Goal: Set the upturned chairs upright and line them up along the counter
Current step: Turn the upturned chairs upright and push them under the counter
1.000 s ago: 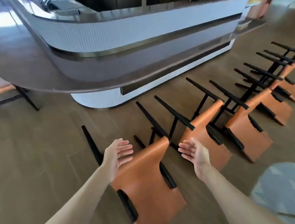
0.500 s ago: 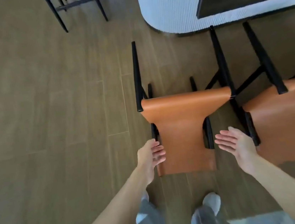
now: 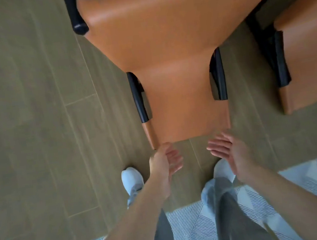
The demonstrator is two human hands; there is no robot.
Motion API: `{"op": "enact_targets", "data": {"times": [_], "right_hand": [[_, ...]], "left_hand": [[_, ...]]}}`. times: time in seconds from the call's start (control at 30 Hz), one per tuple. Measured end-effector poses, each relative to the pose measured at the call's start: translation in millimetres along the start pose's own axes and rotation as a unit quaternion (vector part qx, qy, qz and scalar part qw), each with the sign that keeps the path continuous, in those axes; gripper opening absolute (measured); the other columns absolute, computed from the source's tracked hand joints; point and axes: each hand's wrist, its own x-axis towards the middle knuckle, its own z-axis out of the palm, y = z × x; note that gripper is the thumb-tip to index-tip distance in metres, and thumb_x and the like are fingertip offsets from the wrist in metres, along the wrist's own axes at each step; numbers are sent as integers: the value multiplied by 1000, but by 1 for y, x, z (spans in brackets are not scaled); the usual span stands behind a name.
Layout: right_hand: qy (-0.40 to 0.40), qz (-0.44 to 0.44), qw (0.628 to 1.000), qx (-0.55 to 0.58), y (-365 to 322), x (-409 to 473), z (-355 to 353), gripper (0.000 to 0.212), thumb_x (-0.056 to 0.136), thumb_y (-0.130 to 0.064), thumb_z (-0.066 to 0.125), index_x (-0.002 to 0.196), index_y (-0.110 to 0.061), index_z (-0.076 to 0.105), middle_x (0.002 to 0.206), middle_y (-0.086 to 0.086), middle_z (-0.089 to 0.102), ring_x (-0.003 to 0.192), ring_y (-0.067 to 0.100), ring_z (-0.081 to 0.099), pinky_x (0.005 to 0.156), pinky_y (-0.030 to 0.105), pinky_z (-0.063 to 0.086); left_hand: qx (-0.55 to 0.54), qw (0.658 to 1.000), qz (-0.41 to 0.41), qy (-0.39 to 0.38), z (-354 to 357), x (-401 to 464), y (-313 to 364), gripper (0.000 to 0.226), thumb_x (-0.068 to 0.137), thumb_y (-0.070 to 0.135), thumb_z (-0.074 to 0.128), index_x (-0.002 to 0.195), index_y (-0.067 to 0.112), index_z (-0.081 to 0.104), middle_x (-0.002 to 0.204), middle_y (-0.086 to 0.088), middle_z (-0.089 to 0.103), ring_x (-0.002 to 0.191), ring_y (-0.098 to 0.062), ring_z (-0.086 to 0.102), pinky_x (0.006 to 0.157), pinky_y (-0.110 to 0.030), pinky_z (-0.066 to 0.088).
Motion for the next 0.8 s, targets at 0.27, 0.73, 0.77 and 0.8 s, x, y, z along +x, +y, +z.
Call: {"op": "enact_targets", "data": {"times": [0.27, 0.73, 0.77, 0.8], "right_hand": [[27, 50, 998, 31, 111, 146, 23, 30, 105, -23, 47, 118, 0, 58, 115, 21, 66, 96, 35, 66, 90, 41, 53], [25, 98, 954, 281, 165, 286, 28, 63, 103, -39, 44, 155, -6, 30, 149, 18, 46, 132, 30, 51, 113, 47, 39], [22, 104, 949, 298, 166, 288, 29, 62, 102, -39, 47, 153, -6, 34, 145, 18, 49, 127, 30, 54, 113, 47, 40], [18, 107, 944, 310, 167, 288, 30, 60, 101, -40, 49, 149, -6, 39, 139, 17, 53, 119, 29, 58, 111, 47, 42]], "left_hand": [[112, 994, -3, -11, -15, 173, -72, 23, 101, 26, 51, 115, 12, 62, 116, -13, 68, 107, -31, 67, 100, -48, 52], [-181, 981, -63, -30, 18, 337, -117, 24, 97, 15, 51, 117, 2, 56, 128, -19, 59, 124, -31, 54, 111, -50, 40], [-205, 977, -62, -24, 17, 339, -118, 23, 97, 13, 50, 117, 2, 55, 126, -20, 59, 120, -31, 55, 111, -49, 41], [-224, 972, -62, -19, 18, 341, -119, 22, 97, 11, 50, 116, 1, 54, 122, -21, 58, 116, -32, 55, 112, -47, 41]]}}
